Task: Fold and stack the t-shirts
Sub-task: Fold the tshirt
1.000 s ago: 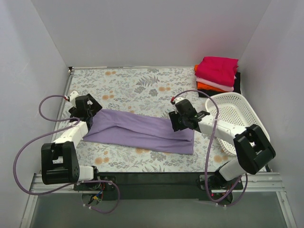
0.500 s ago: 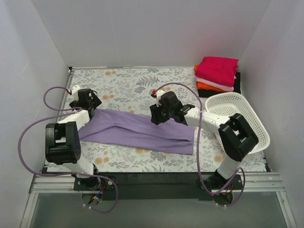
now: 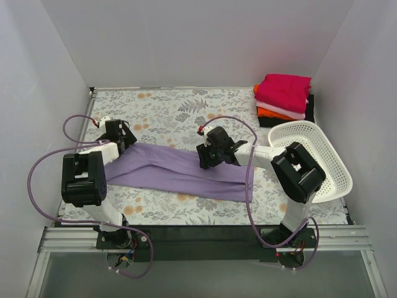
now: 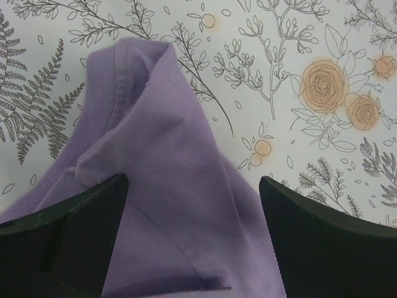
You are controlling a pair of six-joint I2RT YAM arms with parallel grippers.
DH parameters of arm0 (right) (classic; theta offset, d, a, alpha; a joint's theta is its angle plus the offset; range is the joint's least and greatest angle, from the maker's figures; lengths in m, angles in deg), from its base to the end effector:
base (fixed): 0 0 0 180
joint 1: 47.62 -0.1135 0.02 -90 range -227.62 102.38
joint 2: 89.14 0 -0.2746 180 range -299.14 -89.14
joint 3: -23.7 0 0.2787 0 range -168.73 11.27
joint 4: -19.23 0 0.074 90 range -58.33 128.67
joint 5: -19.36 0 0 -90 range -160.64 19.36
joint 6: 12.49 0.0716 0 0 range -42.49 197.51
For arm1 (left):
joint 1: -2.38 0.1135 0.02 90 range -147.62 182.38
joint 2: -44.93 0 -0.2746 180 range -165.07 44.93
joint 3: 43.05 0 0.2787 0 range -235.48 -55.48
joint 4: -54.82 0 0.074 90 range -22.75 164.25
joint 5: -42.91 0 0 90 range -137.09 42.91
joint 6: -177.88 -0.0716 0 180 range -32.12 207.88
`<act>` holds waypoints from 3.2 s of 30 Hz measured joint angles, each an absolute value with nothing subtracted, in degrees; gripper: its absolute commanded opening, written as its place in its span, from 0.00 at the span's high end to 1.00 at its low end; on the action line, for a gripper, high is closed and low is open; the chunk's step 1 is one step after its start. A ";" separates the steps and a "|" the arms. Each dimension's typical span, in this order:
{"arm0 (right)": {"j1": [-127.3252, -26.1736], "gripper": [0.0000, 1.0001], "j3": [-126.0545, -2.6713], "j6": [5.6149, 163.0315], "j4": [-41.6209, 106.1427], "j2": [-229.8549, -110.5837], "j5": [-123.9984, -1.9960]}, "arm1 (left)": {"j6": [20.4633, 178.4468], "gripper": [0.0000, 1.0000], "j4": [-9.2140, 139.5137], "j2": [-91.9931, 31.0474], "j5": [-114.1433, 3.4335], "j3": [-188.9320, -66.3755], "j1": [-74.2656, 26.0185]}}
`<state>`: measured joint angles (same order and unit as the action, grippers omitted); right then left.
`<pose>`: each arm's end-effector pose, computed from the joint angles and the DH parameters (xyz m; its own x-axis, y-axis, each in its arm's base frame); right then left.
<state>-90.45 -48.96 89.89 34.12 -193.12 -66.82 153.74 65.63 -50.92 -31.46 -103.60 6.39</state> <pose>0.3085 0.2925 0.1301 -0.6698 -0.3292 -0.6656 -0.5821 0.7893 0.1953 0.3723 0.0454 0.1226 -0.0625 -0.8853 -0.4607 -0.7598 0.3415 -0.5532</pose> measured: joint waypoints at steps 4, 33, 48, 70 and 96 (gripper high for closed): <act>-89.86 0.55 -48.96 90.70 33.34 -193.52 -67.61 | 154.16 0.20 65.97 -51.18 -31.78 -103.58 6.39; -88.07 0.54 -69.46 82.79 40.51 -200.25 -66.91 | 156.30 0.16 61.12 -36.12 -38.84 -96.83 4.22; -98.32 0.56 -93.13 80.51 36.14 -223.79 -59.00 | 158.51 0.16 58.94 -38.11 -40.53 -93.48 11.26; -100.99 0.57 -101.72 81.37 30.19 -230.17 -55.46 | 159.49 0.17 57.87 -40.14 -43.35 -93.42 11.30; -101.40 0.99 -94.44 79.71 26.74 -228.23 -54.58 | 159.47 0.17 57.78 -40.14 -43.72 -93.35 11.30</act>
